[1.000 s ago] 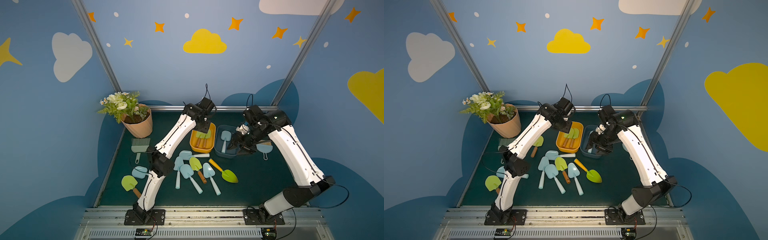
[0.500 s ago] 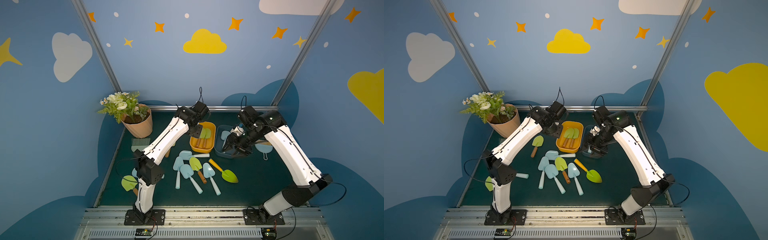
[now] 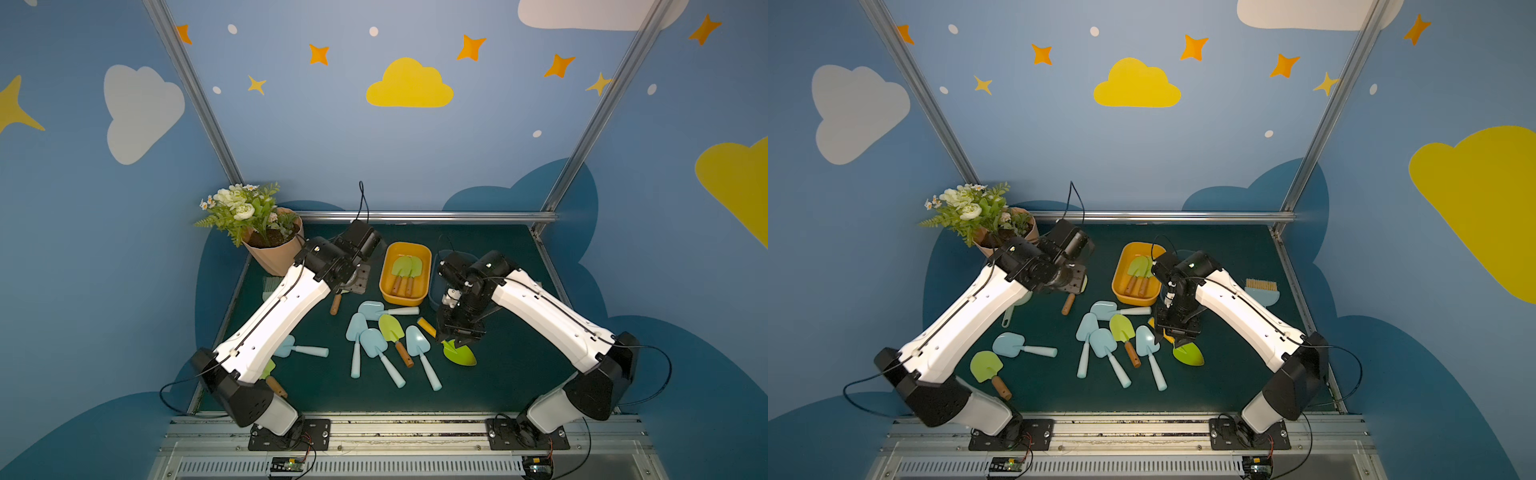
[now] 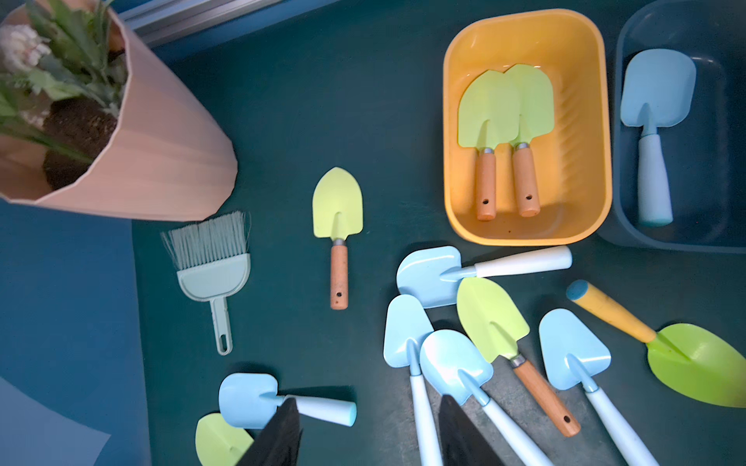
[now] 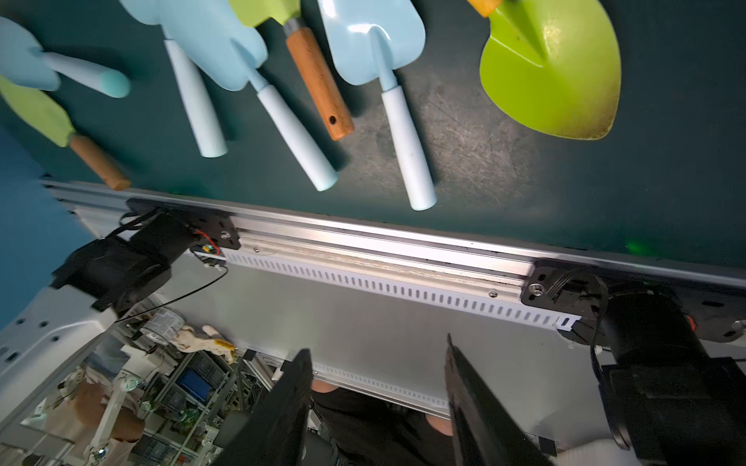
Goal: Sort the small shovels by color and place them into the storage box
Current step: Pick up the shovel from the center of the board.
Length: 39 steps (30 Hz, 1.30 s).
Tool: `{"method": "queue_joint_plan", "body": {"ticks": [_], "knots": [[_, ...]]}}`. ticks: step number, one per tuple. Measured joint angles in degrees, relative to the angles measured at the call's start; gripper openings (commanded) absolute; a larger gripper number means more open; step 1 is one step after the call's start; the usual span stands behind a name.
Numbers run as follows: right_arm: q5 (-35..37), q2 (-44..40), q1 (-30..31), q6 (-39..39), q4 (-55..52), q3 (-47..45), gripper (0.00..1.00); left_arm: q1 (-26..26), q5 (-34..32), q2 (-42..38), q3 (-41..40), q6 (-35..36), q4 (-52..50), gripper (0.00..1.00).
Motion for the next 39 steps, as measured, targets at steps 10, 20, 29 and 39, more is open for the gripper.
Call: {"method": "queue_joint_plan", "body": {"ticks": [10,20,29,39], "knots": [[3.26,7.23,5.46,-0.09,11.37,-7.23,0.6,1.66,0.07,-17.27,-9.11,-2.34,-1.6,0.49],[6.36,14.4,6.36,-0.94,19.39,-8.98,0.6,2.84,0.17,-21.16,-11.58,-3.23,-3.02,0.49],[6.49,16.13,6.64,-0.9,22.58,-13.81,0.6,3.82,1.22,-20.17,-11.58,-2.95,-2.97,0.5],[4.02,16.92,7.37,0.61,24.74,-16.92,0.58,3.91,1.64,-18.69,-11.56,-2.95,-2.82,0.5]]}}
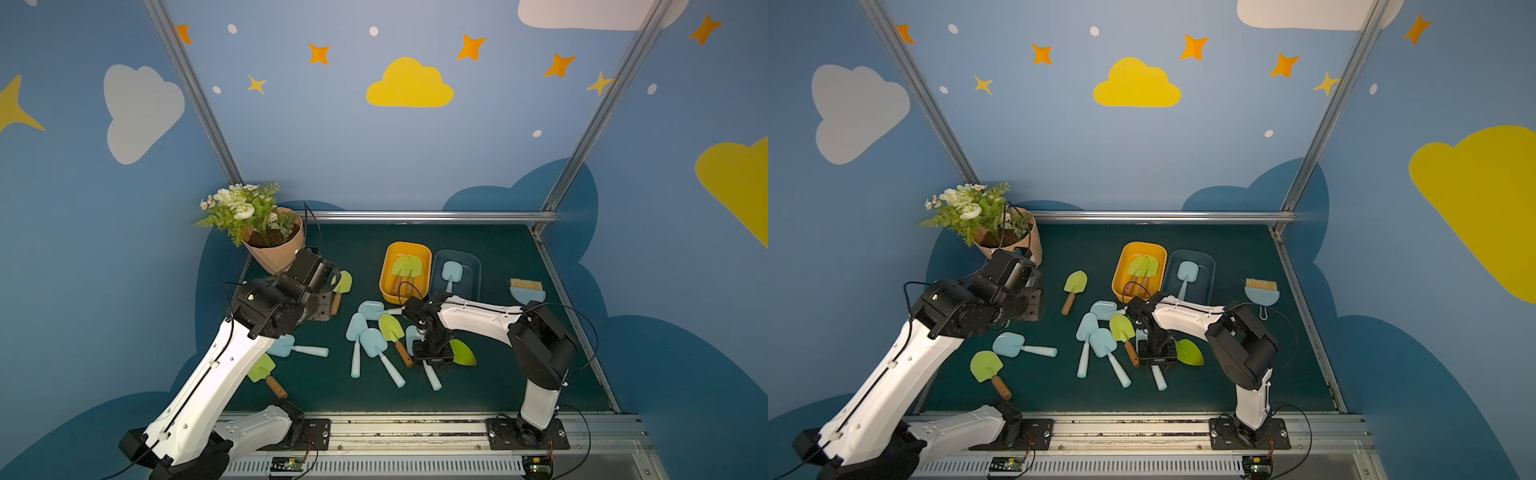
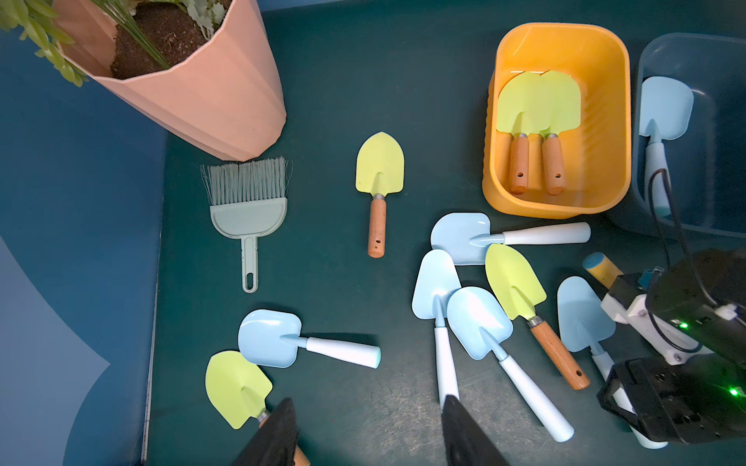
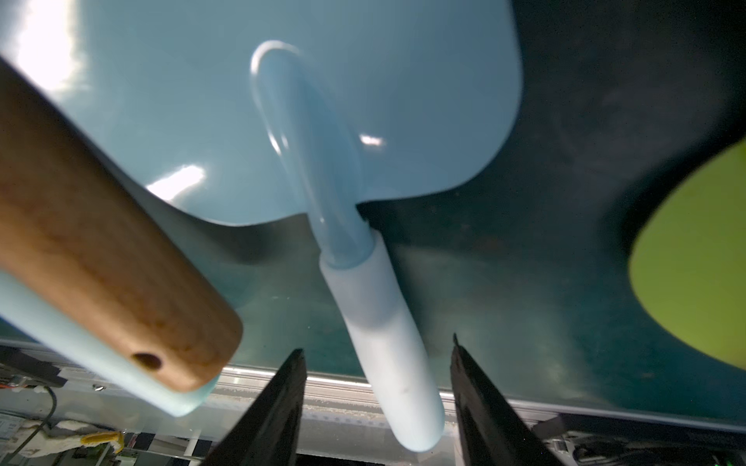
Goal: Sort the small shovels by color and place them into the storage box
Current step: Pick up the shovel from the center of the board.
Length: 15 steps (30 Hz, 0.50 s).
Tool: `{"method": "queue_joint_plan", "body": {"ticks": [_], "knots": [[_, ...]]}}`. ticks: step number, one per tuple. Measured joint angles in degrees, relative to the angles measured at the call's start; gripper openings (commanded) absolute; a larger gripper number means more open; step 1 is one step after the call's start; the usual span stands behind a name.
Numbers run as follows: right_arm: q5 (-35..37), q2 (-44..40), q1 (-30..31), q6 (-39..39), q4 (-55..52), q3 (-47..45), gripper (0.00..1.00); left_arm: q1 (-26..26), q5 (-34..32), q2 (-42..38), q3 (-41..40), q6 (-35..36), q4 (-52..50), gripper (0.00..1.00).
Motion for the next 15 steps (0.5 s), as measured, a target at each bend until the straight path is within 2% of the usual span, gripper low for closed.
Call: {"method": "queue_joint_plan", "body": {"ticks": [9,15], "knots": [[-1.77,0.0,0.0,1.09,0.52,-1.05,0.5,0.0,0.0,0.44,0.0,0.0,0.04,0.5],[-2.56,0.28,0.0,1.31,0.52,-1.2,0.38,0.11,-0.02,0.46,0.0,0.0,0.07,0.5]]}}
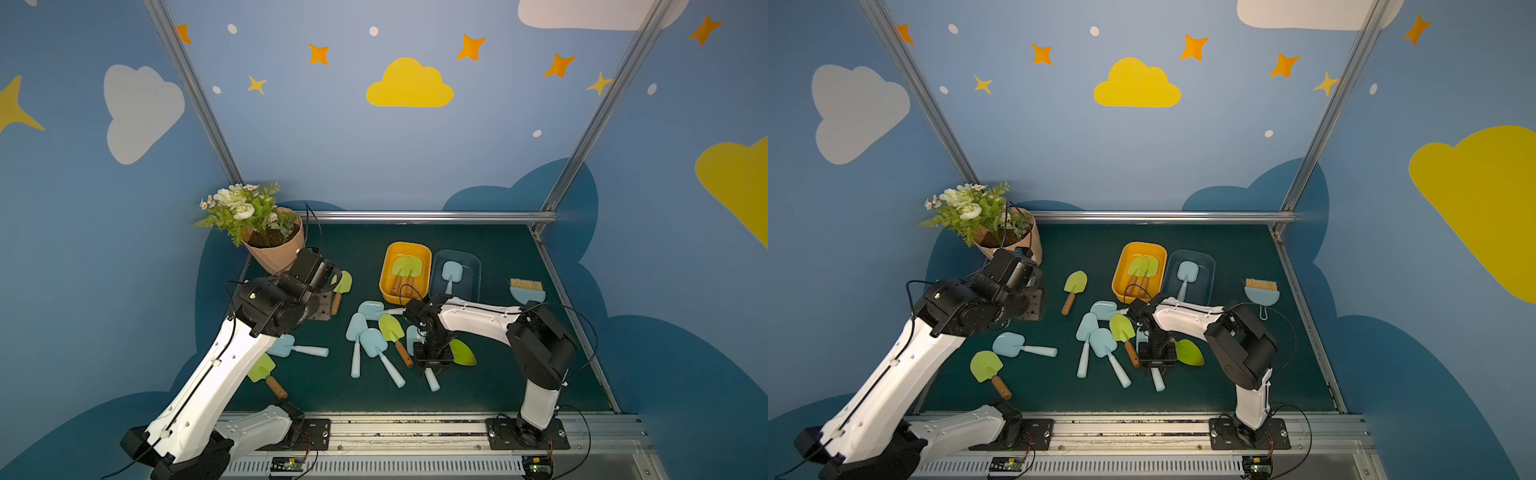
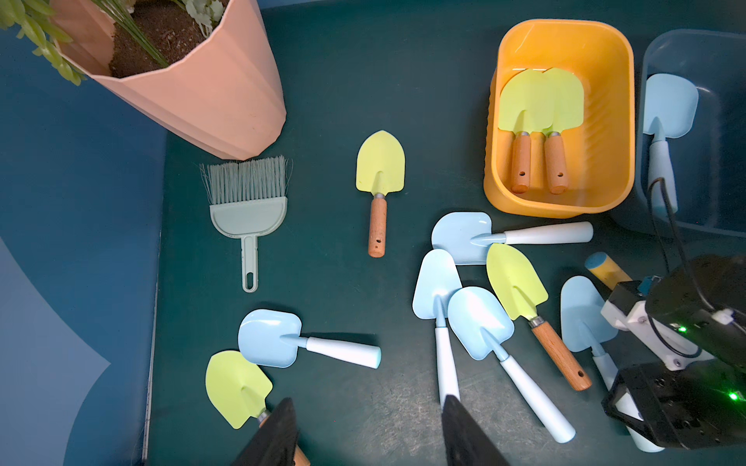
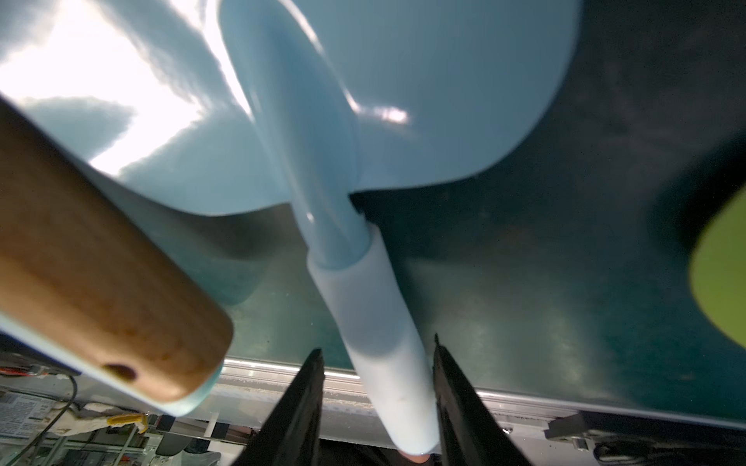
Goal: Sort the small shovels by color and place them into the storage box
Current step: Pick up the shovel from the center of the board.
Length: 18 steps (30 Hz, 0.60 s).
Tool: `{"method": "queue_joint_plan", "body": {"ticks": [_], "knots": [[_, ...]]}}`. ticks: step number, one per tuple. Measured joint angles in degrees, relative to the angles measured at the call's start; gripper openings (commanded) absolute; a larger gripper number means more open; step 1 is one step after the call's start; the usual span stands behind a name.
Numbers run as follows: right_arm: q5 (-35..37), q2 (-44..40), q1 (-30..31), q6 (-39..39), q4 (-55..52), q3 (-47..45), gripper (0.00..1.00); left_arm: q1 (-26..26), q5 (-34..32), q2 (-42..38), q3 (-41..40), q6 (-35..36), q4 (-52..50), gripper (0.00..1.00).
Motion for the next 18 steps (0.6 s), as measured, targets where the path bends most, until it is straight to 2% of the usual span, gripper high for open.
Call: {"method": "queue_joint_plan", "body": {"ticks": [6,13,18], "knots": [[-0.2,0.63,0.0,0.11,0.0,0.02,0.25,0.0,0.0,0.0,0.0,0.0,0.0,0.5],[-0.11,0.92,0.0,-0.07,-0.46,0.48,0.15,0.02,0.0,-0.02,0.0,0.02,0.0,0.5],[0.39,1.55,0.13,-1.16,-1.55,2.03,0.11,0.15,-0.02,-0.02,0.0,0.0,-0.02,0.5]]}}
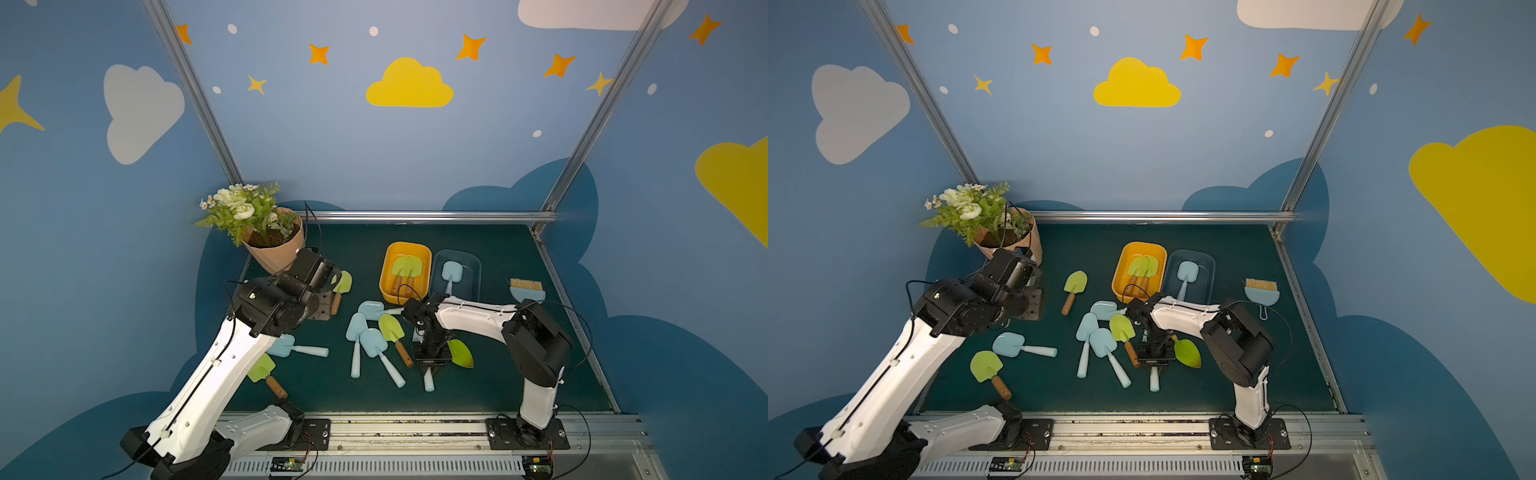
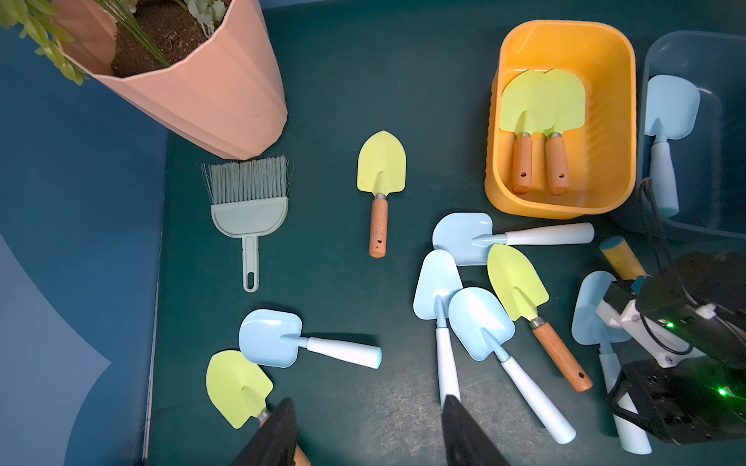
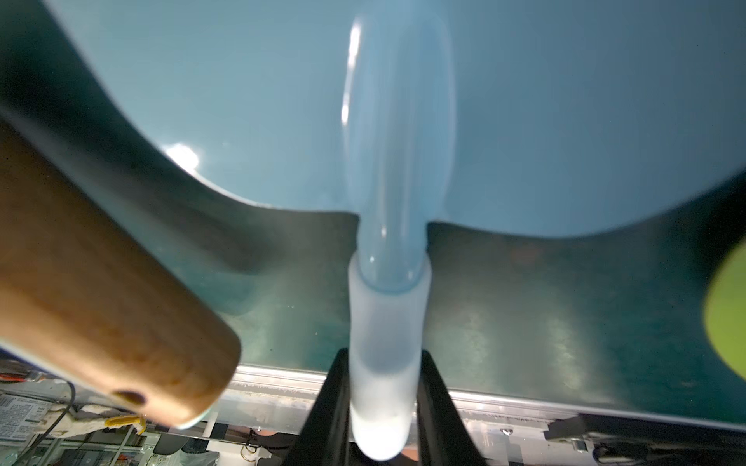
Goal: Sort the small shovels by color and place them into the storage box
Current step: Pick up the shovel from the center of the board.
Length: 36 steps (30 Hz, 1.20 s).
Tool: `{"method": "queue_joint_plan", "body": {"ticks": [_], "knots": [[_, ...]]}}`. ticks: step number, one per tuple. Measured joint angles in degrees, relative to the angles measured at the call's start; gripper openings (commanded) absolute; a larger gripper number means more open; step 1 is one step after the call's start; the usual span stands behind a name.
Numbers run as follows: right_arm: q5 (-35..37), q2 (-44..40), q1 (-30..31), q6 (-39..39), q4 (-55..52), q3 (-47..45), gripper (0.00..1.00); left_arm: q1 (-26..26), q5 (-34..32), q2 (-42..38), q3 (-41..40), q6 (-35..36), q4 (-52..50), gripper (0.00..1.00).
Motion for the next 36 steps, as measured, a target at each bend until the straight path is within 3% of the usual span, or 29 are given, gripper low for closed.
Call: {"method": "queue_joint_plan", "body": {"ticks": [16,26,30,36], "knots": [[3.87,-2.14,1.49,-2.36,-8.63,5.35,0.06,0.0,0.0,-0.52,0.0,0.0,0.09,0.5],[6.45,-8.76,0.79,-3.17,-18.1,15.47,0.03,0.07,0.09,-1.84,-0.02,0.24,0.11,0.5],[6.6,-9.51,-2.67,-4.31,-22.73,22.53,0.03,0.11,0.68,-1.84,-0.02,0.52,0.15,0.5],[6.84,-5.88,-13.22,-7.98,-27.71,34.71,0.03,0.11,2.56,-1.57,-1.51,1.09,1.92,0.5]]}}
